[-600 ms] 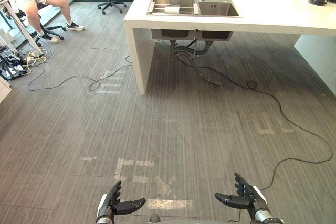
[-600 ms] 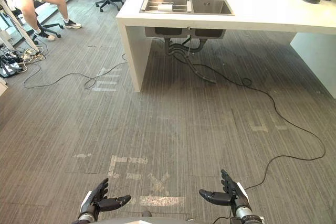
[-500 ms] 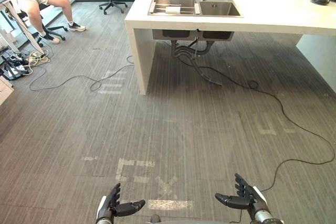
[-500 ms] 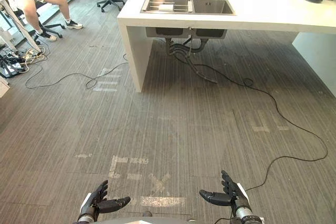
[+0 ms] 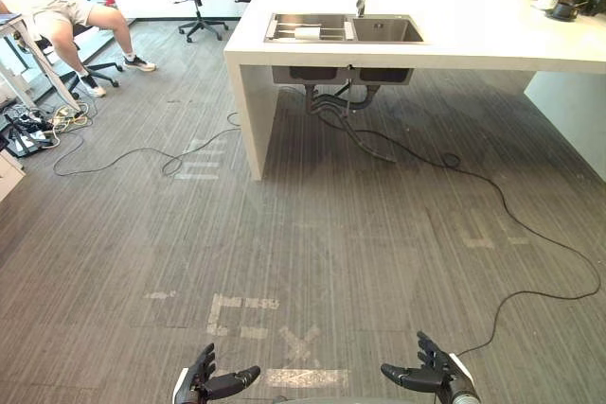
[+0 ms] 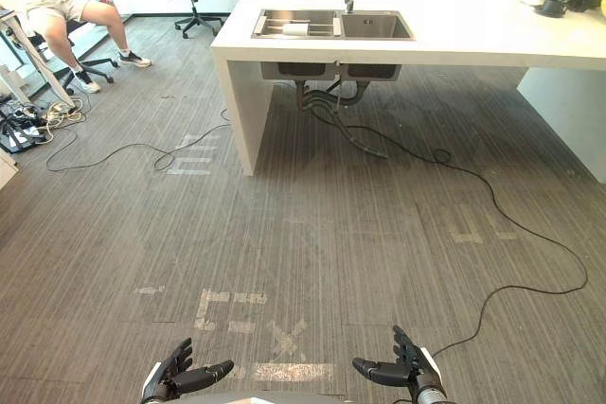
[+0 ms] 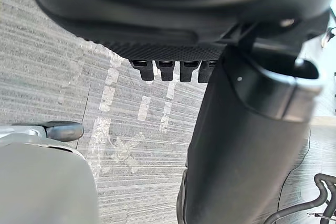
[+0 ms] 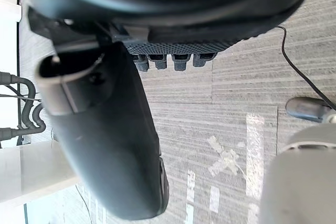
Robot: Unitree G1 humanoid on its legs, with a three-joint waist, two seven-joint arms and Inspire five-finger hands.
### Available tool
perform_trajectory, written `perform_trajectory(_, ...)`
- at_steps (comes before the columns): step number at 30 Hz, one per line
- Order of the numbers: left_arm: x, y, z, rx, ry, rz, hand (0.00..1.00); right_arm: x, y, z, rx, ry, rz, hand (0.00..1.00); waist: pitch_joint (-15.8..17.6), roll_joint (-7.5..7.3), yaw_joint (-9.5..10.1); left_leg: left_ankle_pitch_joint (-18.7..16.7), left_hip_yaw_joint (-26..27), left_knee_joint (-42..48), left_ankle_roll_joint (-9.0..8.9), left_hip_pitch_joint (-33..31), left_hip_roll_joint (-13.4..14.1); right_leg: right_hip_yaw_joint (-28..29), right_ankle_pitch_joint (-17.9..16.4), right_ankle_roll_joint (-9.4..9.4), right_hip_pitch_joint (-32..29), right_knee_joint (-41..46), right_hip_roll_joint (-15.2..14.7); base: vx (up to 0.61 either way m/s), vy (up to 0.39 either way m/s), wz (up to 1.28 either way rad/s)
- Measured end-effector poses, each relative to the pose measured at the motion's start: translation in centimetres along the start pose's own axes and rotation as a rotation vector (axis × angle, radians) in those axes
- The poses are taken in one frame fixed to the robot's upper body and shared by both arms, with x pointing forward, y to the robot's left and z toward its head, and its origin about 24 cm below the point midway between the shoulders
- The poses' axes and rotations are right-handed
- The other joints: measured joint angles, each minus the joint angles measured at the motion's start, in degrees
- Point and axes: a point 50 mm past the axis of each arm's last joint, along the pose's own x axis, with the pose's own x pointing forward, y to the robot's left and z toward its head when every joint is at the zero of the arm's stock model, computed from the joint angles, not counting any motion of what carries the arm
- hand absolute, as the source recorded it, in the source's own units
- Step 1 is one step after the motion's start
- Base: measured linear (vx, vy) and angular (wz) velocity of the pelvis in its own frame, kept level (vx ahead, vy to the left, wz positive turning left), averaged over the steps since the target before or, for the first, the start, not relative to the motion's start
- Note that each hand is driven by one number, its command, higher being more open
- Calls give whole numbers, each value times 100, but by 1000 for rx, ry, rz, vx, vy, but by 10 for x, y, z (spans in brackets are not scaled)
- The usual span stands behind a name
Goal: Walk over to the sink, pick up the cup, carry it to the dishwasher, place the cup inside the dishwasher, then close the dishwasher door
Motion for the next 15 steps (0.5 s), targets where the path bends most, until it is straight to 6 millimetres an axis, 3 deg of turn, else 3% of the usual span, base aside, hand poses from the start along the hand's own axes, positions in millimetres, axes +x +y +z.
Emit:
perform_trajectory(6,0,5,1,5,0,3,100,-2,-13,4,27,-21,-9,100,-24,1,5,2,-1,3,3,21,23,2,-25,-26,13,13,24,1,-4,-1)
perform_trajectory(15,-2,8,0,-59,-9,11,100,-4,-16,5,63,-57,-13,100,-34,4,9,-123,33,179,-64,117,94,73,-218,-79,14,306,49,-12,-8,-2)
